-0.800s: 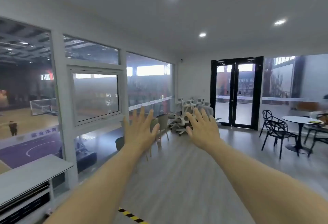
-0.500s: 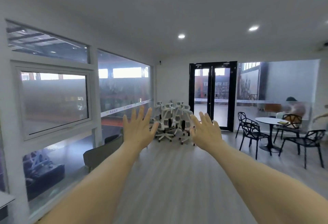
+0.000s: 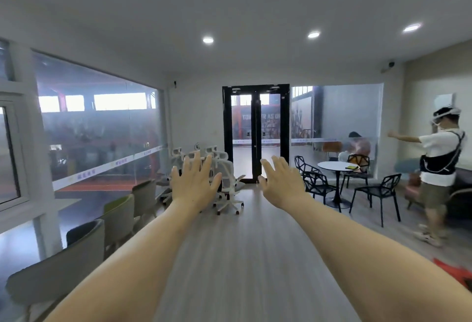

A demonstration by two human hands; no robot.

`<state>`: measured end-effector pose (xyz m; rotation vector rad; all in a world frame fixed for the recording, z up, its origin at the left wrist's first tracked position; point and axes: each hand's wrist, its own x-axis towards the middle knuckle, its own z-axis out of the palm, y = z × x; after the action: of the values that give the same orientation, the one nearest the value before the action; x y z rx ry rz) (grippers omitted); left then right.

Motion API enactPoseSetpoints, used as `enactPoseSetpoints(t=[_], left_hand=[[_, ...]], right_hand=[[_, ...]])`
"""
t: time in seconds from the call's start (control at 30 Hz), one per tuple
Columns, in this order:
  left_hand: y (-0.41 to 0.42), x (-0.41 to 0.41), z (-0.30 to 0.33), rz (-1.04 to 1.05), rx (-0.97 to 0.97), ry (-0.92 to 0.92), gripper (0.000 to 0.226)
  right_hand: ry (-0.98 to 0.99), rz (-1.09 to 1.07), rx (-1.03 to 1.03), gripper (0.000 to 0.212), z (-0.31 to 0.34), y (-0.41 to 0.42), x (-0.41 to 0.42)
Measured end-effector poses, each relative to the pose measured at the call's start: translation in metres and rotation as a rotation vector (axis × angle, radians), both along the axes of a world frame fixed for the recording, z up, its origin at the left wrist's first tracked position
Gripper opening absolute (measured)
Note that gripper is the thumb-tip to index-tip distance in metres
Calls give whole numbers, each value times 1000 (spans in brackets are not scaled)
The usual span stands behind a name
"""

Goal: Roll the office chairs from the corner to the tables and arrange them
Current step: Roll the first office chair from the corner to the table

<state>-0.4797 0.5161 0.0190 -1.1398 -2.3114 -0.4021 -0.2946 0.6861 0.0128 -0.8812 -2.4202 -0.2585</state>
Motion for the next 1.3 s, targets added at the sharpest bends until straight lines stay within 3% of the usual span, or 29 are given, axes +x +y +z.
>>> enactPoseSetpoints(t=[0.4,0.9,1.1,1.3], left_hand=[[279,-199,14,7,4,-8,68],[564,-537,-13,64,41,-57,68],[695,-672,14,9,-20,34,69],[822,-776,4,-24,-34,-15,67]], right_hand=[[-77,-32,30,53,16,299,-197],[-86,77,44,53,5,590,-551],[-70,36,35,53,24,709,-686],[-66,-1,4,54,18,833,-800]])
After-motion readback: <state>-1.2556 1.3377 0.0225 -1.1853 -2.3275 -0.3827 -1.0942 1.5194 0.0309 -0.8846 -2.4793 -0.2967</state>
